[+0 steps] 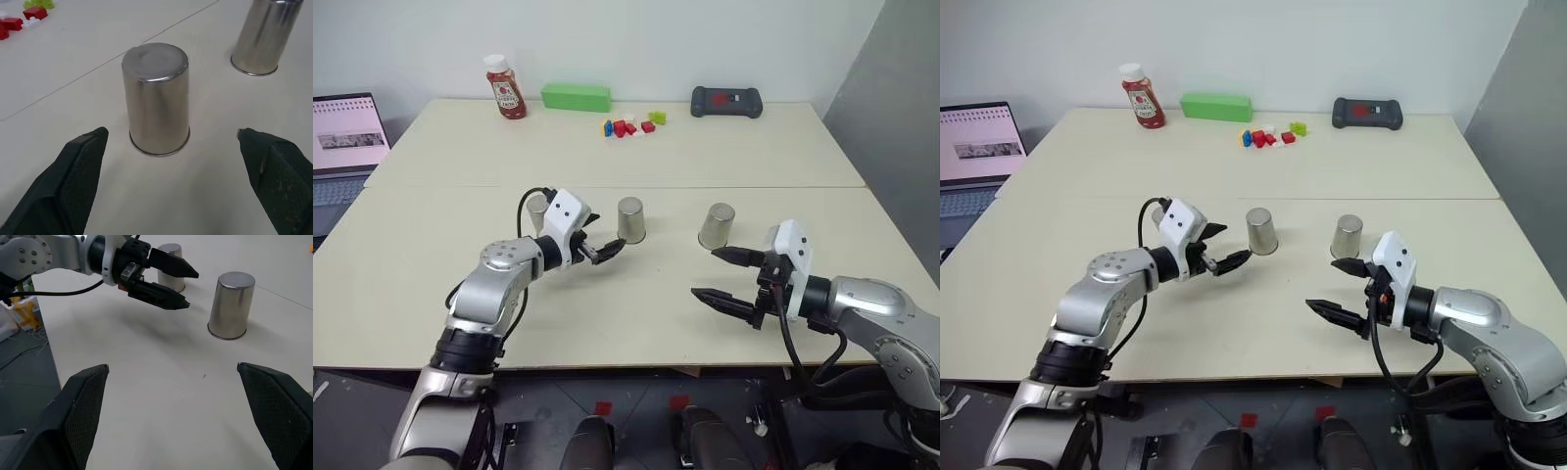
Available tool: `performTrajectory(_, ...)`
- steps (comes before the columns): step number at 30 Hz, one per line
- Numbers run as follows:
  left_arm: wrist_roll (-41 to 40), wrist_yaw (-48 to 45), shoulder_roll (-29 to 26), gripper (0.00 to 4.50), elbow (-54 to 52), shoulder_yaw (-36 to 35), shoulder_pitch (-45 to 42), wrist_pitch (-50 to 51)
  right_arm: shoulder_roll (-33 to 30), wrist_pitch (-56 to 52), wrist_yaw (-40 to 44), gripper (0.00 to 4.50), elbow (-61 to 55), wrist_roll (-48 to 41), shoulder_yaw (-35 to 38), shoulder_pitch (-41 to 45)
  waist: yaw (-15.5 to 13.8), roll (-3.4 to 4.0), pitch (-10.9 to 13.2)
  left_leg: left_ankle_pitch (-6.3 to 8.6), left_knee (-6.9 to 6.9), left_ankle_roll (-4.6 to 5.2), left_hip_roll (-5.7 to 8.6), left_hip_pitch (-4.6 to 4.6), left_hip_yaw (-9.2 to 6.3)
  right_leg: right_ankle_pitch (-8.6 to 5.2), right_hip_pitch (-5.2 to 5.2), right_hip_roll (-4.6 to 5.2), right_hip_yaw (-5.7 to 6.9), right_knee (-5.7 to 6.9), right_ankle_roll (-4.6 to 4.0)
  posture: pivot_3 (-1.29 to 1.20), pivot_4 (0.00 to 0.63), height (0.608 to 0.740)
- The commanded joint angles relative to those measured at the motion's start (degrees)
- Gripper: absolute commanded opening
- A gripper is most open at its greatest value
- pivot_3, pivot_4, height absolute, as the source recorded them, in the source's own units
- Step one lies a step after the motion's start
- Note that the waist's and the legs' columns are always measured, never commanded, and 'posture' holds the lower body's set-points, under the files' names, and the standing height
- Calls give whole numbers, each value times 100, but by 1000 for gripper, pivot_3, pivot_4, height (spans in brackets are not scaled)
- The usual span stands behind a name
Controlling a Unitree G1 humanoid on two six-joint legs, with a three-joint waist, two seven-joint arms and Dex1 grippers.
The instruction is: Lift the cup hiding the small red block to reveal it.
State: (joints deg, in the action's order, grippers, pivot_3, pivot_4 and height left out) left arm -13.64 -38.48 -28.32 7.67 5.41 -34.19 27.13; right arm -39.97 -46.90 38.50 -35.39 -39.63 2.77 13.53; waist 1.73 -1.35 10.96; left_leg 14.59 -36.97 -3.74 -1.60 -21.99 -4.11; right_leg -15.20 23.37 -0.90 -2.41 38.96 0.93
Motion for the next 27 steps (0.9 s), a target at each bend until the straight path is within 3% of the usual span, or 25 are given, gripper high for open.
performTrajectory(1, 152, 37, 248, 4500, 480, 10, -459, -281, -30, -58, -115, 4470, -374, -210, 226, -47, -2, 0, 0, 0, 0, 0, 0, -2, -1, 0, 0, 0, 0, -1, 0, 0, 150, 740)
performTrajectory(22, 783, -124, 1156, 4500, 3117, 105, -1996, -1183, 37, -223, -509, 4470, -646, -460, 248, 57, 8, -1, 0, 0, 1, 0, 4, -5, -1, 0, 0, 0, 1, -3, 1, 0, 150, 740)
performTrajectory(27, 846, -64, 1263, 3562, 3542, 46, -2181, -1386, 76, -236, -628, 4500, -708, -525, 259, 30, 5, -1, 0, 0, 0, 0, 5, -6, -1, 1, 0, 0, 0, -3, 2, 0, 150, 740)
